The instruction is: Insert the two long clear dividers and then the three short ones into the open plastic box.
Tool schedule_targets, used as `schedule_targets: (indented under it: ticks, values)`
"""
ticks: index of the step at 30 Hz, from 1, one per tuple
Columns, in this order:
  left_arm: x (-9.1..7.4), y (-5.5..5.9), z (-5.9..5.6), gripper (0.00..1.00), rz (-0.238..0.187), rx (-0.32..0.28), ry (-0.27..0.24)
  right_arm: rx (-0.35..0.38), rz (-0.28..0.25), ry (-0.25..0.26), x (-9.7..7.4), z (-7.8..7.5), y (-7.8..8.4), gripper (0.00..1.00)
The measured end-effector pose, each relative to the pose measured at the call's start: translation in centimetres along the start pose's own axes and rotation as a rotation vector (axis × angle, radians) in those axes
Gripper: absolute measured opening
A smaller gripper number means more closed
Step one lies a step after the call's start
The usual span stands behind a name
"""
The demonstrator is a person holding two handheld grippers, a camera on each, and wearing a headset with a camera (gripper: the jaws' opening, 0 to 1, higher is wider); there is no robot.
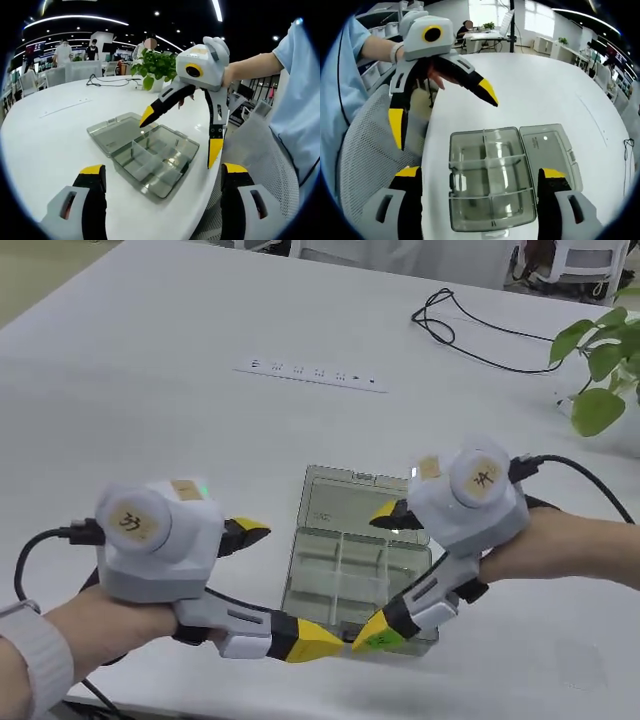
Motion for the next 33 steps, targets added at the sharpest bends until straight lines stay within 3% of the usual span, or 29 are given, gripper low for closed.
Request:
schedule_targets:
  ticks: [9, 16, 23, 33]
  values:
    - [-0.4, 0.0, 0.5, 0.99, -0.007, 0.001, -0.015, 0.041, -0.072, 0.062, -1.5, -0.4, 0.5, 1.00]
    - [-0.6, 0.0, 0.3, 1.00, -0.020, 0.013, -0.016, 0.120, -0.122, 0.120, -3.9, -0.2, 2.7, 1.00]
    - [-0.7, 0.1, 0.0, 1.00, -0.015, 0.023, -0.008, 0.174, -0.121, 0.176, -6.5, 0.1, 5.9, 1.00]
    - [-0.9, 0.3, 0.6, 1.00, -0.011, 0.032, -0.021, 0.220, -0.057, 0.226, -9.2, 0.8, 10.2, 1.00]
Point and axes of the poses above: the centre of the closed fingertips' face, and the gripper's own axes: x roughly forward along the fingers, z roughly to its left, y roughly out of its underside, the point moved 1 cm from there along -x, roughly backward along the fingers, and after that the axes turned 10 degrees about -y, right-handed, at the moved point
